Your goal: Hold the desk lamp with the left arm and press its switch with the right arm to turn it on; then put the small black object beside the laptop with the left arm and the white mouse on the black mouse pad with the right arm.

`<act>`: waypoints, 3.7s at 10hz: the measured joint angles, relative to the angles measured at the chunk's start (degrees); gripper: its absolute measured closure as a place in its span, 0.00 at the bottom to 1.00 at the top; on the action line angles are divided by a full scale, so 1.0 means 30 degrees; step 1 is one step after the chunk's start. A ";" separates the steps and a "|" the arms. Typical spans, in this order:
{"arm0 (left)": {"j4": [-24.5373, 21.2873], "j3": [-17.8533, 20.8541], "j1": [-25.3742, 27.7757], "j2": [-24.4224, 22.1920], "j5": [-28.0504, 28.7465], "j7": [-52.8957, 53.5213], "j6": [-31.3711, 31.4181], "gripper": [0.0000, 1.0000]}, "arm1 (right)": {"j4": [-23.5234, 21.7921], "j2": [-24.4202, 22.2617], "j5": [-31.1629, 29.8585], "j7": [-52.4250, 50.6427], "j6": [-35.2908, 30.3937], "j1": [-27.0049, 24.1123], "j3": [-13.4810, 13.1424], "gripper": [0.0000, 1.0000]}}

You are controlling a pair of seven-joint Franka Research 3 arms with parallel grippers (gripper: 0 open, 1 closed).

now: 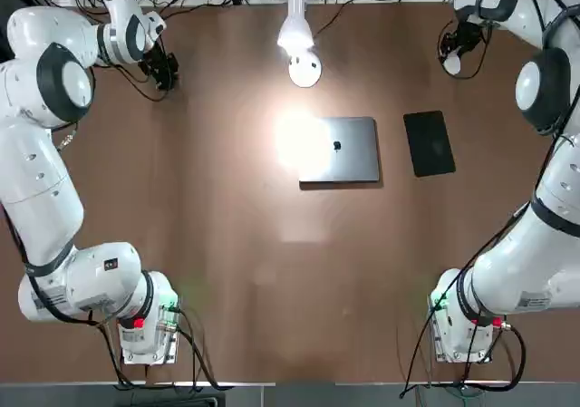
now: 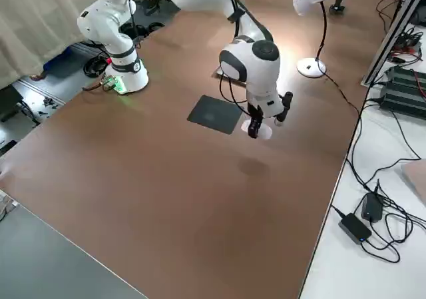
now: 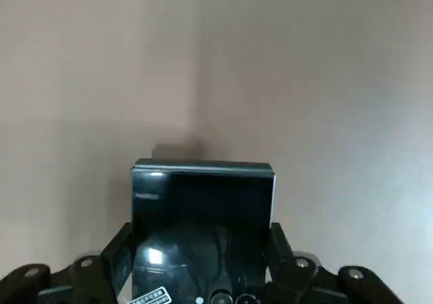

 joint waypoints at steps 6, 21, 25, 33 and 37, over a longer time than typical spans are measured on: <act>-0.6794 -0.1060 -0.4520 -0.5703 0.0001 -0.7016 -0.0034 0.19 | -0.9018 -0.4396 0.0005 0.0827 0.5058 0.1805 0.0064 0.37; -0.6379 -0.1272 -1.3659 -0.2479 0.0001 -1.5232 0.3797 0.19 | -1.4774 -0.5351 0.0005 0.2117 0.9911 0.3163 0.0109 0.15; -0.5686 -0.1113 -1.3624 -0.2035 0.0001 -1.5233 0.3797 0.18 | -1.3774 -0.5880 0.0005 0.2152 0.9324 0.3168 0.0117 0.00; -0.6693 -0.1066 -1.2146 -0.4860 0.0029 -1.4048 0.1334 0.00 | -0.0664 -0.7035 -0.0053 0.2609 -0.6313 0.1349 -0.0387 0.00; -0.7546 -0.1076 -0.9187 -0.7134 0.0035 -1.0502 -0.0190 0.00 | 0.3236 -0.7080 -0.1549 0.2631 -0.9107 0.0481 -0.0426 0.00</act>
